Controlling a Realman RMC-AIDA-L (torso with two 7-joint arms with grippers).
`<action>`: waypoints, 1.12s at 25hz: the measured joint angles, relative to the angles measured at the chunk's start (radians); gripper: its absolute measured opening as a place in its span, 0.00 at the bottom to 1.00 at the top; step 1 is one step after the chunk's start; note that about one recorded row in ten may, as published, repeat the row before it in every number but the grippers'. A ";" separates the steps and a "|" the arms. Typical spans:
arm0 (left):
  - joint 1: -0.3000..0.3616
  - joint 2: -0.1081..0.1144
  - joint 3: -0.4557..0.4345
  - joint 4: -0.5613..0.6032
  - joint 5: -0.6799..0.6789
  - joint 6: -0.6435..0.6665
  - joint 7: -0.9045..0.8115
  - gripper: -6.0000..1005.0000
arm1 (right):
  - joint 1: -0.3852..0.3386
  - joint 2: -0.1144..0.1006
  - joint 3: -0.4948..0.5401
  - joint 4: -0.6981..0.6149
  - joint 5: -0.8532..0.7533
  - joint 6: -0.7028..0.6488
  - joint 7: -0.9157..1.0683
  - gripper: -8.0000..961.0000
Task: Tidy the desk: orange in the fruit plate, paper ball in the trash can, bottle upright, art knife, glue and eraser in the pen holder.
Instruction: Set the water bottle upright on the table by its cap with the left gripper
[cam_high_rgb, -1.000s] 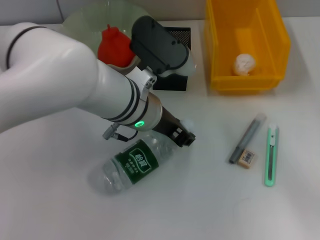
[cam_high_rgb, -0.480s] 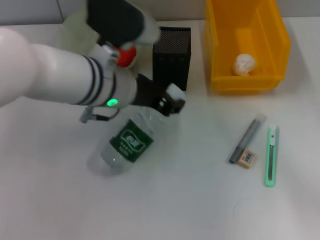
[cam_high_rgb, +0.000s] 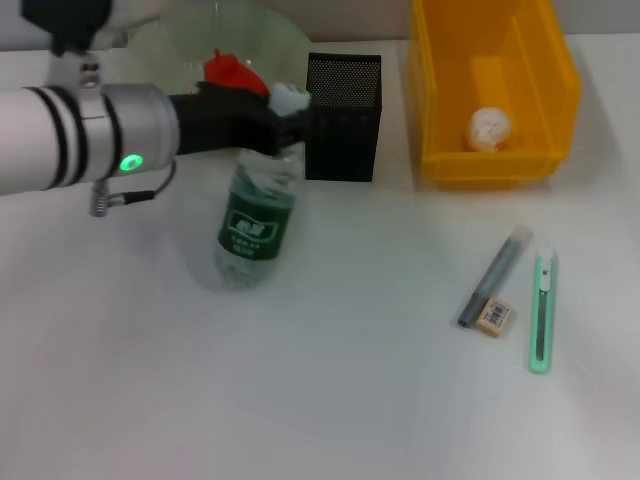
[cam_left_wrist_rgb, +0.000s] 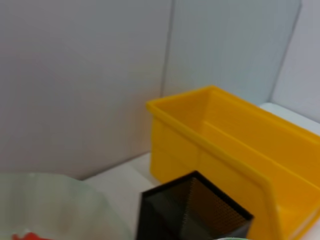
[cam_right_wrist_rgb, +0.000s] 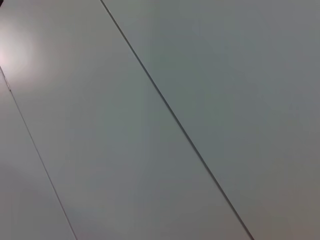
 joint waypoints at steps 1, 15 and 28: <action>0.012 0.000 -0.006 0.000 -0.010 -0.012 0.016 0.48 | 0.004 0.000 0.000 0.000 0.000 0.002 0.000 0.62; 0.138 0.002 -0.058 0.027 -0.171 -0.074 0.205 0.50 | 0.035 -0.002 0.000 0.002 -0.002 0.024 0.004 0.62; 0.235 0.002 -0.090 0.028 -0.371 -0.086 0.422 0.51 | 0.046 -0.002 -0.002 0.002 -0.006 0.027 0.008 0.62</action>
